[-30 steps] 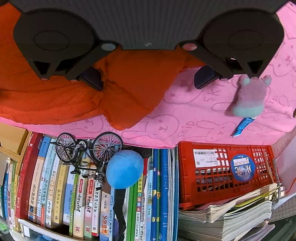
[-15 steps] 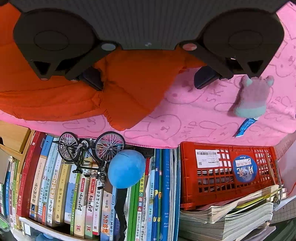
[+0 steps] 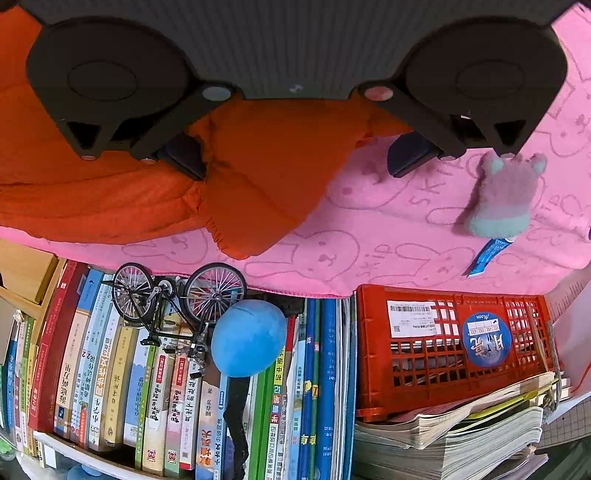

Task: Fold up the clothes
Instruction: 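Open the right tool and raise it off the jacket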

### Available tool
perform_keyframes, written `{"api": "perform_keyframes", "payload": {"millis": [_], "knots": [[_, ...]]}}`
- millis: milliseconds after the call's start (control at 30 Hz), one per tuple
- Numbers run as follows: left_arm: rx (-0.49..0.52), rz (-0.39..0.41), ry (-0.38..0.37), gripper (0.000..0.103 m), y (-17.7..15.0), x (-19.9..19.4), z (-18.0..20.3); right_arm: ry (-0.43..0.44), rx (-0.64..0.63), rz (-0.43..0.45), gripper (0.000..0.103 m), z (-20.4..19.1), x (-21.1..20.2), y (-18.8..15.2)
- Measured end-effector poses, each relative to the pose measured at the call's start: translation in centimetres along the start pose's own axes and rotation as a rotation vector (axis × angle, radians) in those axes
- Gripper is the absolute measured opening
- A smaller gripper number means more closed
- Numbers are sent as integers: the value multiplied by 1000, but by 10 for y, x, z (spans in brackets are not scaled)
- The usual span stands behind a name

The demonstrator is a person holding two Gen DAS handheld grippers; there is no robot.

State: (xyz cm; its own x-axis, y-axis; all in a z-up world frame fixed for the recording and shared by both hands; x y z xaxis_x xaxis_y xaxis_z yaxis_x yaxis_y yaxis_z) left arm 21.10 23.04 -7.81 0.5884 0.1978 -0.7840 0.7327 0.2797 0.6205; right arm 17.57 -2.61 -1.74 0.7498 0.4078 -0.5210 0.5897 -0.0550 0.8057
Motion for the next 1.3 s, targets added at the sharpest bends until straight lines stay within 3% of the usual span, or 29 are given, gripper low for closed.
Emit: {"api": "perform_keyframes", "payload": {"millis": [67, 133, 200, 300, 367, 567, 667, 900, 1067, 1167, 1233, 1300], "knots": [[-4, -1, -4, 103, 0, 0, -1, 66, -15, -89, 56, -19, 20, -5], [-8, 1, -8, 103, 0, 0, -1, -12, -113, -149, 53, -25, 40, -18], [-10, 1, -10, 103, 0, 0, -1, -85, -213, -145, 53, -19, 45, -22], [-9, 2, -10, 103, 0, 0, -1, -233, -242, -146, 53, 11, 44, -14], [-10, 3, -13, 103, 0, 0, -1, -330, -193, -144, 53, 47, 42, -7], [-14, 1, -29, 103, 0, 0, -1, -479, -1, -164, 57, 135, 29, -8], [-14, 0, -32, 103, 0, 0, -1, -395, 173, -186, 66, 170, 28, -10], [-16, -6, -34, 103, -1, 1, -1, -417, 175, -184, 67, 169, 29, -14], [-25, -24, -38, 103, 1, 4, -3, -439, 176, -184, 75, 164, 39, -4], [21, -15, 29, 103, 1, -9, 4, -396, 238, -110, 84, 167, 13, -11], [45, 34, 57, 103, -4, -31, 6, -358, 254, -33, 92, 162, -20, -25], [33, 64, 9, 103, -12, -56, 6, -326, 205, 4, 93, 149, -49, -40]]}}
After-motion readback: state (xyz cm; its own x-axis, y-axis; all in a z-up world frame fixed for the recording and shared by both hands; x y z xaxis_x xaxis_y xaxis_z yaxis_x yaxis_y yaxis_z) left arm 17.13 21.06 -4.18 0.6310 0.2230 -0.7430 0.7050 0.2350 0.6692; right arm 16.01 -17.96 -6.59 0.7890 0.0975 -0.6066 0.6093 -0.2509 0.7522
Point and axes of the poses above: each gripper's, at about its wrist camera, not at the fingertips, and x roughly the way its jaws point, z to its right, y to its top, the point moved 4 cm from there along x, roughly the way its jaws point, and after that the axes turned 12 degrees about -z, right-handed, at the moved point
